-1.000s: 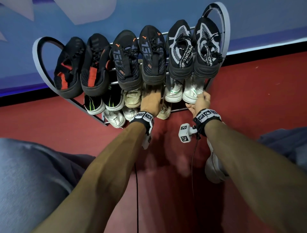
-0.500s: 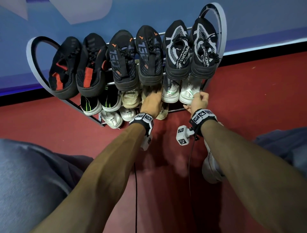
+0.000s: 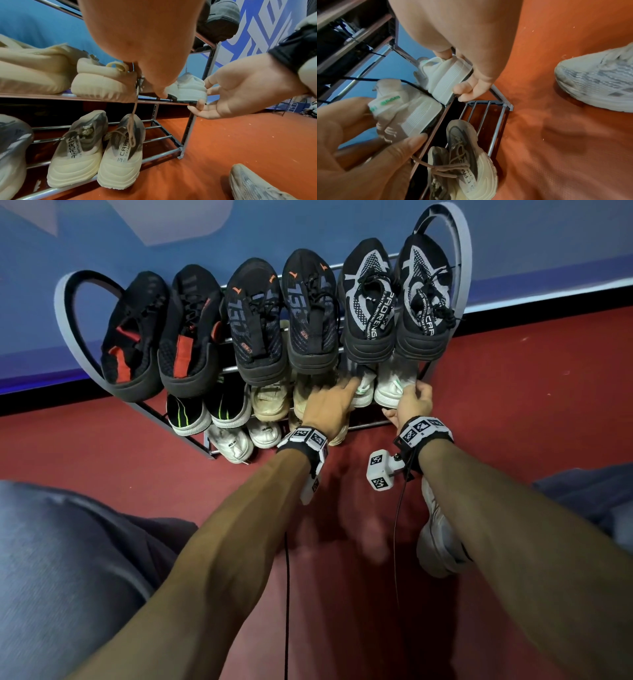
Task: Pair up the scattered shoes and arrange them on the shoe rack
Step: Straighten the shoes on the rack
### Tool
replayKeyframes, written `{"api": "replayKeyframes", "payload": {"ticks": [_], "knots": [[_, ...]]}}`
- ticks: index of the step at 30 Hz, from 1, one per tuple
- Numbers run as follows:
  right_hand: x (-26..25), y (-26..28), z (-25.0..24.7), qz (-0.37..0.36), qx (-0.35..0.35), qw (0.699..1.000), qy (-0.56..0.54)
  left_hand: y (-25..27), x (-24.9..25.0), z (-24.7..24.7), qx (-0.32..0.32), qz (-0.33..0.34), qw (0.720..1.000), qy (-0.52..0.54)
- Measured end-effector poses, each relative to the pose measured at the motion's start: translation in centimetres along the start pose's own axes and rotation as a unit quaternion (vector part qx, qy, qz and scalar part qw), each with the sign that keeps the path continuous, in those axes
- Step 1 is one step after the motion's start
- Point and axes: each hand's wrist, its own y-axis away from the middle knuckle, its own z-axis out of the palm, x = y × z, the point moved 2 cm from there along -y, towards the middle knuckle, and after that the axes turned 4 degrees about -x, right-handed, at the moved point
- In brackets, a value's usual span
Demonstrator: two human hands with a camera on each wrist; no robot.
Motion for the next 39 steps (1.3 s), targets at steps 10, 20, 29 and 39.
{"api": "replayKeyframes", "payload": {"ticks": [10, 20, 29, 39], "knots": [[0.4, -0.3, 0.2, 0.014, -0.008, 1.0, -0.021, 0.0, -0.5, 0.9, 0.01, 0.003, 0.998, 0.056], [0.3, 1.0, 0.8, 0.032, -0.007, 0.999, 0.034, -0.3, -0.4, 1.5, 0.011, -0.008, 0.996, 0.093], [0.7, 1.6, 0.8, 0.053, -0.051, 0.991, 0.109, -0.8, -0.4, 2.2, 0.015, -0.014, 0.99, 0.143], [4.2, 1.4, 0.9, -0.062, 0.027, 0.977, 0.202, 0.0, 0.2, 1.3, -0.026, -0.008, 0.996, 0.089]]}}
